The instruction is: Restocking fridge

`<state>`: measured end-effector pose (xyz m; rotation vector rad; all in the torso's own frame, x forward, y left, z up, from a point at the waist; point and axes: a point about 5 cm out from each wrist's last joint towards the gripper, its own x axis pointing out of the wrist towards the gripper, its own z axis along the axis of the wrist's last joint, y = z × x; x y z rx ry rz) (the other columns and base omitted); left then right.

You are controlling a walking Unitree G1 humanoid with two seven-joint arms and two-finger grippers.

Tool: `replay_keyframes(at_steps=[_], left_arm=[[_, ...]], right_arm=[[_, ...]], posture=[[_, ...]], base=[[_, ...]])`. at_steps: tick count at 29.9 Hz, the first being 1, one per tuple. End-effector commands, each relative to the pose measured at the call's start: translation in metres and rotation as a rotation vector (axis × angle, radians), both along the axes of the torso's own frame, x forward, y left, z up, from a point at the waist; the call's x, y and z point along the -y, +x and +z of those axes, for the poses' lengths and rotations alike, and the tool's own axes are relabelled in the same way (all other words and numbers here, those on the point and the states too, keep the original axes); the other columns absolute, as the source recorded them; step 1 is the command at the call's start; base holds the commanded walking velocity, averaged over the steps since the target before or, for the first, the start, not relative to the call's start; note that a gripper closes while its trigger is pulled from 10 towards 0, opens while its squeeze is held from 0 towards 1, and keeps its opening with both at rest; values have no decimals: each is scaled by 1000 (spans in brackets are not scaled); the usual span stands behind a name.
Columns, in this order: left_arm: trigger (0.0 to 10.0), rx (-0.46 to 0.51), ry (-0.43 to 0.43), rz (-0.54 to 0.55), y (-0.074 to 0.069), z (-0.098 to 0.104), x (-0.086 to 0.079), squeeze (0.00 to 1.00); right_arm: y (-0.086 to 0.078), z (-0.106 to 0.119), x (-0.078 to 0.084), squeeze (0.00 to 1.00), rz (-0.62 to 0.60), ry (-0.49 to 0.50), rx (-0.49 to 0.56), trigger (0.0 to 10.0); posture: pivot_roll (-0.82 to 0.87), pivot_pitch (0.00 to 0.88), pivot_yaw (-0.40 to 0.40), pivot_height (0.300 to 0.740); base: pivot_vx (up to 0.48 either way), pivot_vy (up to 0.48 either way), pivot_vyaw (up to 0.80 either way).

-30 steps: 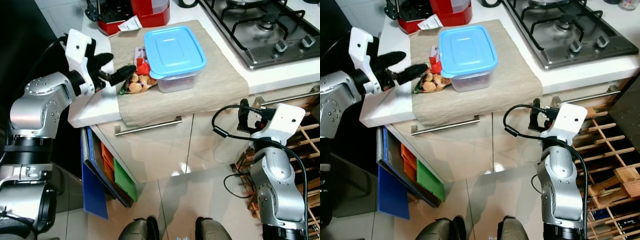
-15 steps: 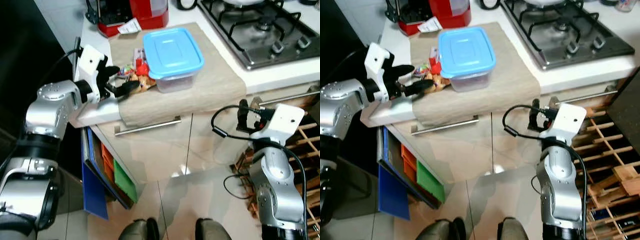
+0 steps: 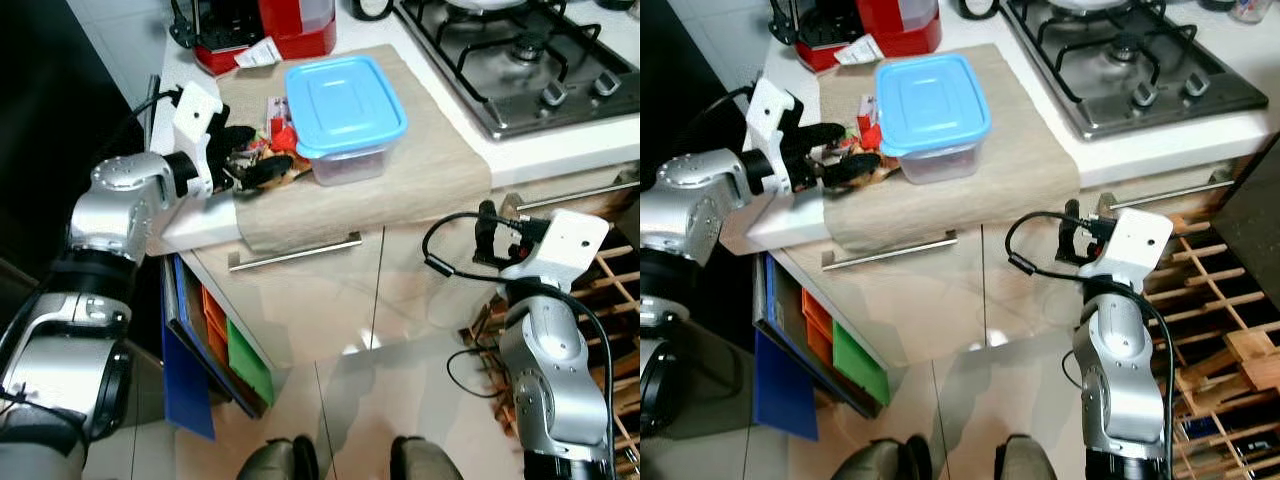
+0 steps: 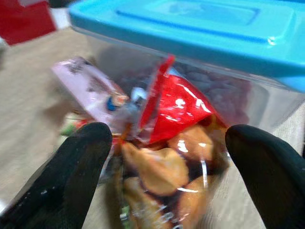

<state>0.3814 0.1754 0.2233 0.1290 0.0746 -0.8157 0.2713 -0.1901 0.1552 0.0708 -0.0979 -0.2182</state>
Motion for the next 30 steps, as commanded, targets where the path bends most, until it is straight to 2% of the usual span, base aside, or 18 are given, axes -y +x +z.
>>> replay_keyframes(at_steps=[1, 3, 8, 12, 14, 15, 20, 23, 24, 30], left_arm=[[10000, -6, 21, 2, 2, -1, 0, 0], [10000, -14, 25, 0, 2, -4, 1, 0], [10000, -122, 83, 34, 6, -29, 10, 0], [10000, -134, 111, 39, 7, -35, 11, 0], [10000, -134, 175, 59, 7, -42, 12, 0], [10000, -134, 175, 59, 7, -42, 12, 0], [10000, -116, 236, -28, -2, -60, 27, 0], [10000, -117, 287, -25, -4, -69, 28, 0], [0, -105, 333, -8, -4, -76, 28, 0], [0, -101, 332, 1, -6, -84, 32, 0]], right_arm=[[0, -2, -2, 0, 4, -7, -9, 10000], [0, -1, -1, 0, 4, -8, -8, 10000], [1, 0, -1, 0, 6, -14, -4, 10000], [0, 0, 0, 0, 5, -16, -4, 10000], [0, 0, 0, 0, 5, -17, -5, 10000], [0, 0, 0, 0, 5, -17, -5, 10000], [0, 0, 0, 0, 6, -16, -6, 10000], [1, 0, 0, 0, 6, -16, -8, 10000], [1, 0, 0, 0, 8, -16, -8, 10000], [4, 1, 0, 0, 11, -15, -8, 10000]], posture=[[-194, 125, 132, 740], [-196, 122, 131, 740], [-207, 116, 128, 740], [-210, 118, 127, 740], [-211, 123, 126, 740], [-211, 123, 126, 740], [-210, 127, 126, 740], [-207, 129, 124, 740], [-206, 129, 121, 740], [-201, 124, 115, 740]], base=[[0, 0, 0], [0, 0, 0], [0, 0, 0], [0, 0, 0], [0, 0, 0], [0, 0, 0], [0, 0, 0], [0, 0, 0], [0, 0, 0], [0, 0, 0]])
